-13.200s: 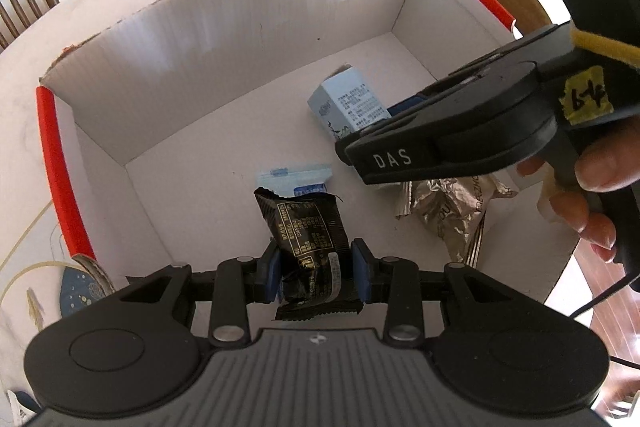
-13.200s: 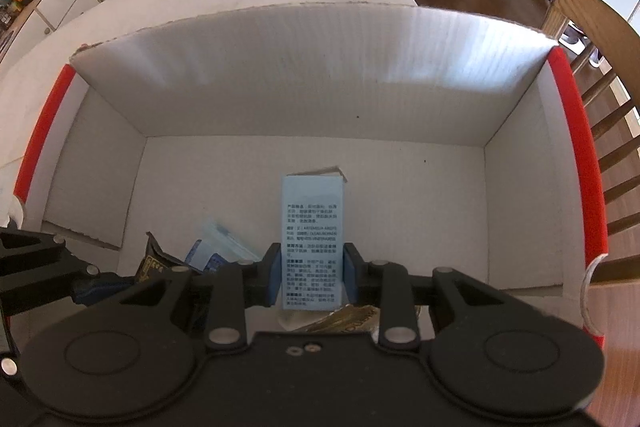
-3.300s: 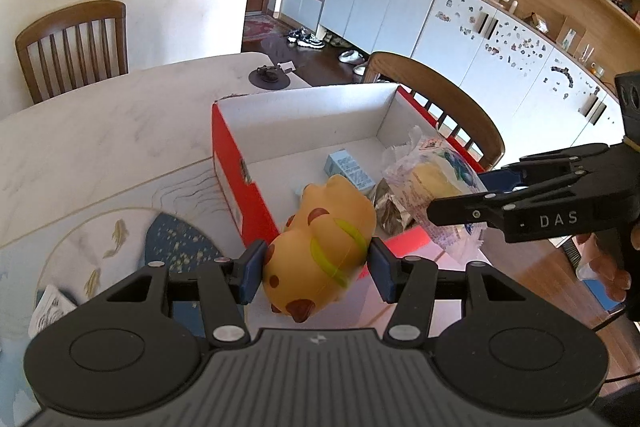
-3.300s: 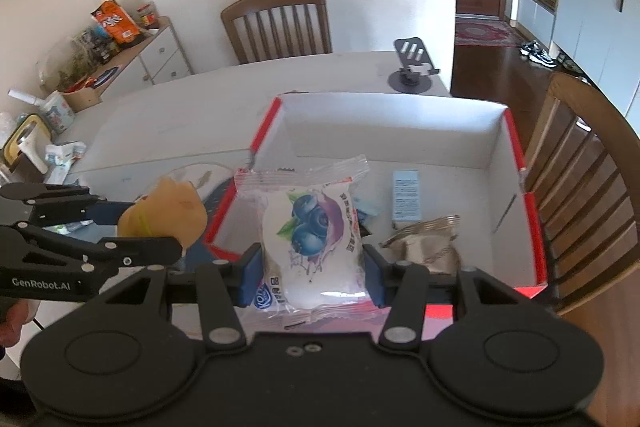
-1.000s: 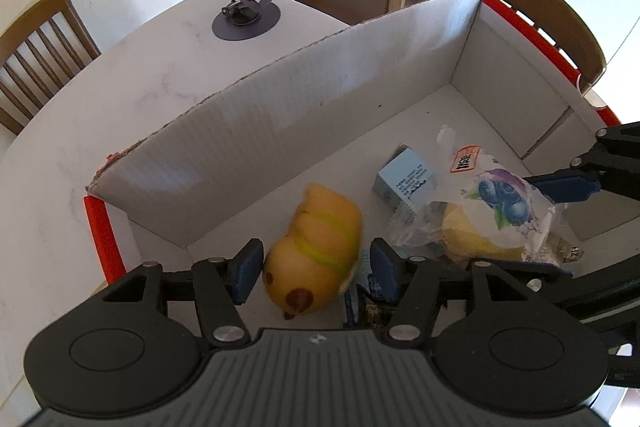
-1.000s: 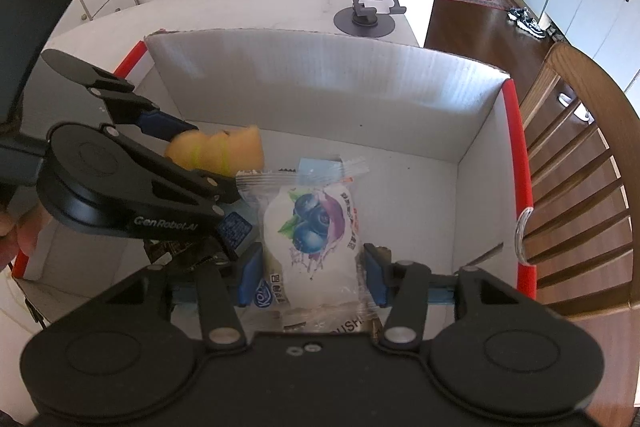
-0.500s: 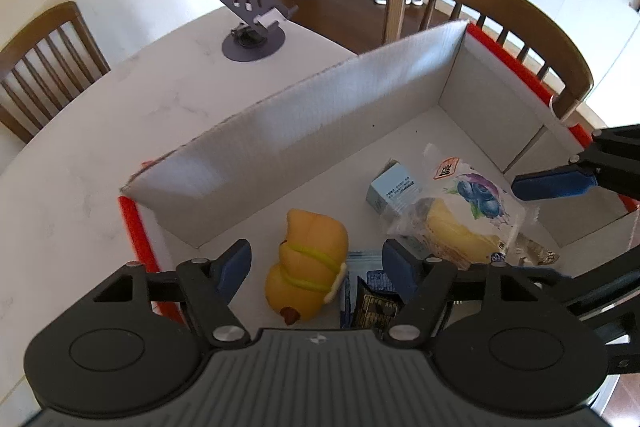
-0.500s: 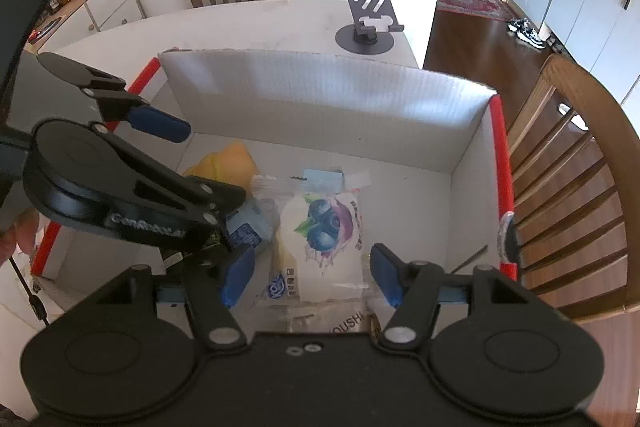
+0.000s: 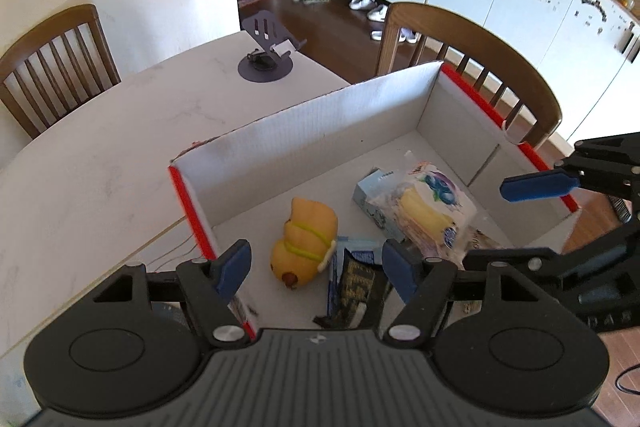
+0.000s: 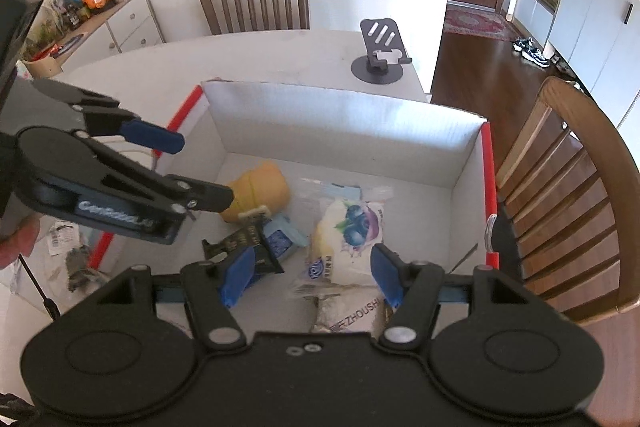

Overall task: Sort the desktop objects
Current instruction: 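Move both tools back from the box to the table items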

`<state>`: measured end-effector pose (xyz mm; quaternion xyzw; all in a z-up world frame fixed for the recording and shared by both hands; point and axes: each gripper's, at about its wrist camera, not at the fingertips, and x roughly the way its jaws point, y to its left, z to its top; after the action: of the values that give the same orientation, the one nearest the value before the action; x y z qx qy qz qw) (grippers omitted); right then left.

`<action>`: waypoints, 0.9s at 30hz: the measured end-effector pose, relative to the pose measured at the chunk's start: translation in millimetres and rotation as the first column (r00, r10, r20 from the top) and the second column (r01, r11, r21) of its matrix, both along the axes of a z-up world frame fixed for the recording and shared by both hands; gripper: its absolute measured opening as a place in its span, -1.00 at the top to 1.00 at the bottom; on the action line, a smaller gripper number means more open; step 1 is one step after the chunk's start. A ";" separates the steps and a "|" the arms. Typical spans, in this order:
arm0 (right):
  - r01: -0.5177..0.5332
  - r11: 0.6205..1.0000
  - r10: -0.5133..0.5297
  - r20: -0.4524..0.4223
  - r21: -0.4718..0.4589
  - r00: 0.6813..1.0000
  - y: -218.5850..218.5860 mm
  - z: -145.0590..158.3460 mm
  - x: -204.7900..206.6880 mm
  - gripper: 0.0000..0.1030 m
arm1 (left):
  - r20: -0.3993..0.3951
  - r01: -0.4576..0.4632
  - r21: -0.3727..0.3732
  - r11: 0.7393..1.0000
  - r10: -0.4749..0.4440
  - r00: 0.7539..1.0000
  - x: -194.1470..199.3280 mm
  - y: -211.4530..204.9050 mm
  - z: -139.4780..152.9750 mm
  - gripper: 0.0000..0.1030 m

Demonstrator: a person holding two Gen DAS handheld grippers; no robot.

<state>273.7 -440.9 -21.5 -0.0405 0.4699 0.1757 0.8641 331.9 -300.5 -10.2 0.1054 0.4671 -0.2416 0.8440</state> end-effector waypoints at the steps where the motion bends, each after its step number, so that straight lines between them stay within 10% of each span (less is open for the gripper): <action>1: 0.002 1.000 -0.002 0.004 0.001 1.000 1.2 2.0 -2.0 -0.24 | 0.004 -0.002 -0.007 1.000 0.002 1.000 -3.6 3.0 2.3 -0.39; 27: -0.057 0.997 0.053 0.085 0.044 0.995 87.6 38.4 -68.2 -0.30 | 0.028 -0.029 -0.144 0.989 0.034 0.999 -91.6 117.2 34.3 -0.43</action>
<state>205.5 -353.3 16.9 -0.0407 0.4277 0.2082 0.8787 240.3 -183.2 24.0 0.0407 0.4371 -0.2596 0.8602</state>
